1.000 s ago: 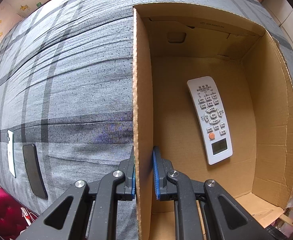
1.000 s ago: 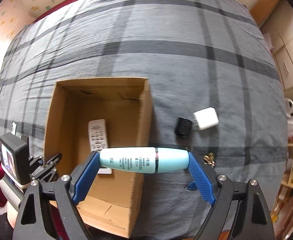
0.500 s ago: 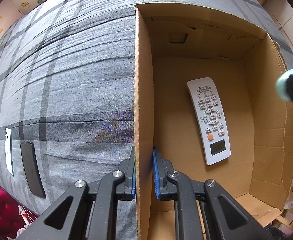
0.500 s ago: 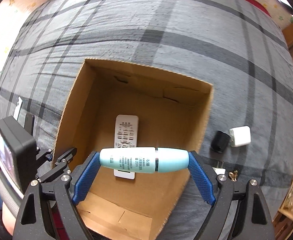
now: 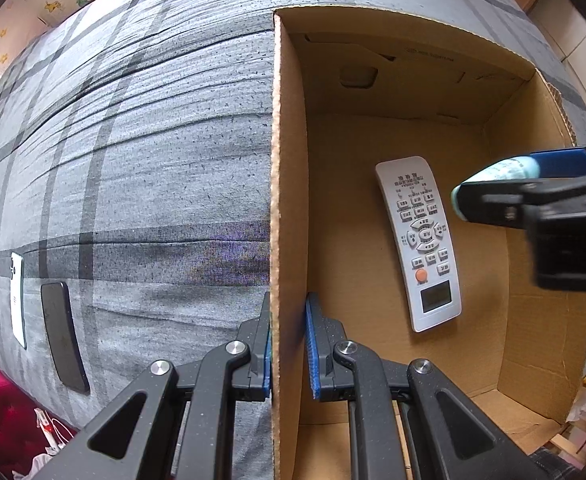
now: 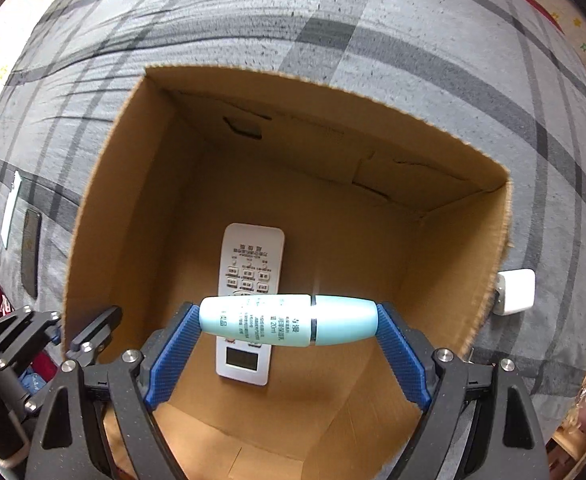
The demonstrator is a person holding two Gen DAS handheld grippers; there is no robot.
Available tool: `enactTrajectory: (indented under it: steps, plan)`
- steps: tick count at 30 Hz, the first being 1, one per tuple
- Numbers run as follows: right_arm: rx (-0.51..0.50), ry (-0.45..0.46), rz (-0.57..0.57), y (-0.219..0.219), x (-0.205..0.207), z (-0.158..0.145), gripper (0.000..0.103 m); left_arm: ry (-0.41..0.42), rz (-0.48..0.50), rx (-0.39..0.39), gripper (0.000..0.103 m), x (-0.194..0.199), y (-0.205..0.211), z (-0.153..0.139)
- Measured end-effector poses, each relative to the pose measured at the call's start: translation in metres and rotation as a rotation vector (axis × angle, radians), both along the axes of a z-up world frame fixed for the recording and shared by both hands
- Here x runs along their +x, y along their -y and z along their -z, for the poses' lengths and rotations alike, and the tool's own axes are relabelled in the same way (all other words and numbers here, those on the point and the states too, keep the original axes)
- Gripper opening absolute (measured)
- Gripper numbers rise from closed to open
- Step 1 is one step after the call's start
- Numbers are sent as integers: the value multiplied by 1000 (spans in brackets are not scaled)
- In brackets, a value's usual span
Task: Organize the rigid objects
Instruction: 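Carry the tube into the box beside the remote with the right gripper, then open the right gripper to drop the tube in the box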
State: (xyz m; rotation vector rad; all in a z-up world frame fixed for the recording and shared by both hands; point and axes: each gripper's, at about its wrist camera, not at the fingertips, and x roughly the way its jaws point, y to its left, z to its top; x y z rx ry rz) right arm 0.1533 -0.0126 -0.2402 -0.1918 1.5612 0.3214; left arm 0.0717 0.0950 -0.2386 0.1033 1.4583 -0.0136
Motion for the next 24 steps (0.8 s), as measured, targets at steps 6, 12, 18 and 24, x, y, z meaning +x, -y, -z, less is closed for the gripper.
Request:
enactTrajectory:
  steps: [6,12,18,24]
  plan:
    - [-50,21,-61,-11,0,17,90,1,-1,-1,14,1,1,-1]
    - [-90,44,-88,-18,-4,21,90,0,-5,-4,14,1,0,-1]
    - [-80,45,-77,-23,-7,18,90,-1,-3,-5,14,1,-1,0]
    - [-77,46,-73,-22,-2,16,90,-2,-3,-6,14,0,-1,0]
